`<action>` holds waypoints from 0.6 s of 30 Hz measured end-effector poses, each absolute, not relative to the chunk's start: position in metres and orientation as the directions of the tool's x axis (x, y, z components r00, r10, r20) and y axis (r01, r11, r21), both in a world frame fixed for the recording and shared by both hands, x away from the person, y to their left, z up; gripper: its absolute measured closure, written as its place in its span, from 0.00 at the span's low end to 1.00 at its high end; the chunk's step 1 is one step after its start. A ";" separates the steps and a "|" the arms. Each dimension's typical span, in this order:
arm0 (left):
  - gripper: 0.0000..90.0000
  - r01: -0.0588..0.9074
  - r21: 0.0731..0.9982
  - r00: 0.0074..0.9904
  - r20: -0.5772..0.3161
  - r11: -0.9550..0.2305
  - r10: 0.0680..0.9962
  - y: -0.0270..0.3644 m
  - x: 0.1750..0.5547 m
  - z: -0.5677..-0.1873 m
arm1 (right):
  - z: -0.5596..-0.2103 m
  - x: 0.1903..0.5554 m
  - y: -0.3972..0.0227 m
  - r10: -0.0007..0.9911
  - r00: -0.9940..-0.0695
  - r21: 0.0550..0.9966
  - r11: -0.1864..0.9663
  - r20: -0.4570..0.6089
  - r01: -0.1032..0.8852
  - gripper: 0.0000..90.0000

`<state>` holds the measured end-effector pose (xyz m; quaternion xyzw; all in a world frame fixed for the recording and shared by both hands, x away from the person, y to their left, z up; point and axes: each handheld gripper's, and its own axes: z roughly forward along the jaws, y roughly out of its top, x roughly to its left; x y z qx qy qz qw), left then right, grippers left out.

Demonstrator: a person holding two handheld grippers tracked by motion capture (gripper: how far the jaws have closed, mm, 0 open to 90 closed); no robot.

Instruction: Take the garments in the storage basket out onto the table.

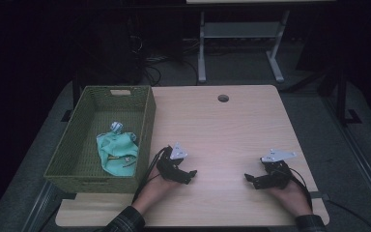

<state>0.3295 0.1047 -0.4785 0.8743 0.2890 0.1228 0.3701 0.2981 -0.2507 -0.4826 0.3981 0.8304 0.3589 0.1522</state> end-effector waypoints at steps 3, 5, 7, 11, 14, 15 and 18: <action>0.14 0.409 0.717 0.809 0.001 -0.564 0.588 0.105 0.330 -0.478 | -0.483 0.298 -0.251 0.770 -0.638 0.718 0.426 0.033 0.551 0.10; 0.14 0.407 0.717 0.812 0.001 -0.567 0.584 0.105 0.330 -0.478 | -0.483 0.298 -0.251 0.770 -0.637 0.718 0.425 0.034 0.552 0.10; 0.14 0.405 0.715 0.814 0.001 -0.570 0.580 0.106 0.330 -0.478 | -0.483 0.298 -0.251 0.770 -0.638 0.718 0.426 0.033 0.551 0.10; 0.14 0.404 0.709 0.818 0.002 -0.577 0.575 0.105 0.331 -0.477 | -0.483 0.298 -0.251 0.769 -0.638 0.718 0.426 0.033 0.551 0.10; 0.14 0.410 0.699 0.819 0.002 -0.586 0.574 0.104 0.331 -0.476 | -0.483 0.298 -0.251 0.769 -0.638 0.718 0.426 0.033 0.551 0.10; 0.14 0.412 0.695 0.819 0.002 -0.589 0.574 0.104 0.332 -0.476 | -0.483 0.298 -0.251 0.769 -0.638 0.718 0.427 0.033 0.550 0.10; 0.14 0.415 0.683 0.821 0.004 -0.602 0.571 0.104 0.332 -0.474 | -0.483 0.298 -0.251 0.769 -0.639 0.717 0.427 0.033 0.550 0.10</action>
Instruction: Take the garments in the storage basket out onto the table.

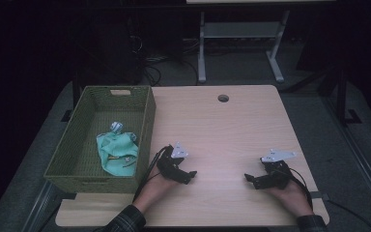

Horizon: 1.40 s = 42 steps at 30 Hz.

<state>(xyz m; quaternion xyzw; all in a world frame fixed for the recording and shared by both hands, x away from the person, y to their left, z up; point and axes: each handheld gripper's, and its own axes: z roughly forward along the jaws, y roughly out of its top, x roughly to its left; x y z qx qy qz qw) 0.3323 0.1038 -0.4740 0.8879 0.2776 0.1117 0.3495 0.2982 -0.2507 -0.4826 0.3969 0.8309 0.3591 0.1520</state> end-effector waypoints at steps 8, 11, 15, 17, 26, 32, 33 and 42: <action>0.15 0.424 0.666 0.821 0.003 -0.614 0.571 0.103 0.332 -0.472 | -0.482 0.297 -0.250 0.773 -0.634 0.715 0.423 0.036 0.557 0.10; 0.15 0.429 0.656 0.821 0.004 -0.621 0.571 0.103 0.333 -0.469 | -0.482 0.297 -0.250 0.775 -0.631 0.717 0.417 0.041 0.559 0.10; 0.15 0.417 0.657 0.829 0.007 -0.628 0.559 0.101 0.331 -0.466 | -0.483 0.297 -0.250 0.775 -0.631 0.718 0.416 0.041 0.558 0.10; 0.15 0.413 0.660 0.830 0.012 -0.627 0.558 0.101 0.331 -0.464 | -0.483 0.297 -0.250 0.775 -0.630 0.718 0.416 0.041 0.558 0.10; 0.15 0.402 0.679 0.824 0.025 -0.614 0.566 0.103 0.332 -0.454 | -0.483 0.297 -0.250 0.775 -0.631 0.718 0.417 0.041 0.558 0.10; 0.15 0.405 0.674 0.825 0.022 -0.617 0.565 0.103 0.332 -0.452 | -0.483 0.297 -0.250 0.774 -0.631 0.718 0.417 0.040 0.557 0.10; 0.15 0.400 0.679 0.825 0.027 -0.616 0.565 0.103 0.332 -0.451 | -0.483 0.297 -0.250 0.773 -0.633 0.717 0.422 0.035 0.555 0.10; 0.15 0.395 0.692 0.828 0.017 -0.605 0.560 0.104 0.330 -0.442 | -0.482 0.297 -0.251 0.771 -0.636 0.715 0.426 0.033 0.554 0.10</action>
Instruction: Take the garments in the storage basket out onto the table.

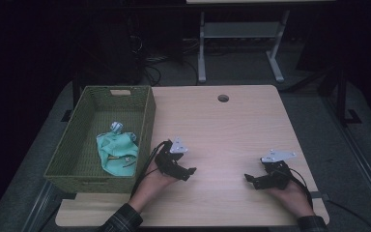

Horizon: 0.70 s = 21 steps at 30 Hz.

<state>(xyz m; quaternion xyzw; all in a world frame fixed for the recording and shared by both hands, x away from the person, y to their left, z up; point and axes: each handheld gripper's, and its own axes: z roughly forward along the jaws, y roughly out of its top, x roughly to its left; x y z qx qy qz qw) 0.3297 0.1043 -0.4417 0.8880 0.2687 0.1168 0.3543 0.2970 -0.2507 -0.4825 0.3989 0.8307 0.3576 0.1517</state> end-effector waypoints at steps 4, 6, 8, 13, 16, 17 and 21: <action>0.15 0.395 0.689 0.832 0.013 -0.608 0.555 0.104 0.329 -0.438 | -0.482 0.297 -0.251 0.771 -0.636 0.715 0.426 0.033 0.554 0.10; 0.15 0.393 0.689 0.831 0.016 -0.609 0.555 0.104 0.329 -0.436 | -0.482 0.297 -0.251 0.771 -0.636 0.715 0.427 0.033 0.554 0.10; 0.15 0.398 0.684 0.831 0.014 -0.611 0.557 0.104 0.329 -0.435 | -0.482 0.297 -0.251 0.771 -0.636 0.715 0.427 0.033 0.554 0.10; 0.15 0.401 0.680 0.833 0.009 -0.614 0.553 0.104 0.329 -0.432 | -0.482 0.297 -0.251 0.771 -0.636 0.715 0.427 0.033 0.554 0.10; 0.15 0.398 0.684 0.834 0.007 -0.611 0.552 0.104 0.329 -0.429 | -0.482 0.297 -0.251 0.771 -0.636 0.715 0.426 0.033 0.554 0.10; 0.15 0.401 0.686 0.834 0.001 -0.607 0.552 0.104 0.330 -0.429 | -0.482 0.297 -0.251 0.771 -0.636 0.715 0.427 0.033 0.554 0.10; 0.15 0.399 0.686 0.838 -0.002 -0.609 0.546 0.104 0.330 -0.425 | -0.482 0.297 -0.250 0.771 -0.635 0.715 0.424 0.037 0.556 0.10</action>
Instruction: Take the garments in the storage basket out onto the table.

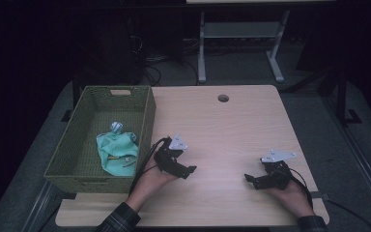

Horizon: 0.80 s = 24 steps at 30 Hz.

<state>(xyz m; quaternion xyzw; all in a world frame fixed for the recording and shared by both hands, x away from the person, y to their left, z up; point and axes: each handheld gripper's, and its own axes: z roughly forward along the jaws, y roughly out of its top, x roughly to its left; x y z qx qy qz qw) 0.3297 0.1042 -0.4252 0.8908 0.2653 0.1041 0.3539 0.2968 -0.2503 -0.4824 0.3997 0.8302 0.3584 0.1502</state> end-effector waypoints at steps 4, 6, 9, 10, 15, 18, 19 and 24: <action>0.15 0.392 0.683 0.842 0.004 -0.616 0.539 0.104 0.330 -0.420 | -0.482 0.297 -0.250 0.770 -0.637 0.715 0.425 0.037 0.555 0.10; 0.15 0.389 0.688 0.842 0.003 -0.613 0.539 0.104 0.330 -0.417 | -0.482 0.297 -0.250 0.770 -0.637 0.714 0.425 0.037 0.556 0.10; 0.15 0.386 0.686 0.848 -0.002 -0.617 0.529 0.103 0.331 -0.414 | -0.482 0.297 -0.250 0.770 -0.637 0.715 0.425 0.038 0.556 0.10; 0.15 0.383 0.687 0.850 0.000 -0.618 0.526 0.103 0.331 -0.413 | -0.482 0.297 -0.250 0.770 -0.637 0.715 0.425 0.037 0.556 0.10; 0.15 0.386 0.685 0.853 -0.011 -0.618 0.521 0.103 0.332 -0.407 | -0.482 0.297 -0.250 0.770 -0.637 0.714 0.426 0.037 0.556 0.10; 0.15 0.388 0.687 0.856 -0.022 -0.614 0.517 0.104 0.333 -0.405 | -0.482 0.297 -0.250 0.770 -0.637 0.715 0.425 0.038 0.556 0.10; 0.15 0.386 0.688 0.857 -0.021 -0.615 0.515 0.104 0.333 -0.404 | -0.482 0.297 -0.250 0.771 -0.636 0.715 0.423 0.039 0.556 0.10; 0.15 0.376 0.682 0.868 -0.021 -0.628 0.497 0.103 0.332 -0.399 | -0.482 0.297 -0.250 0.770 -0.637 0.715 0.424 0.038 0.556 0.10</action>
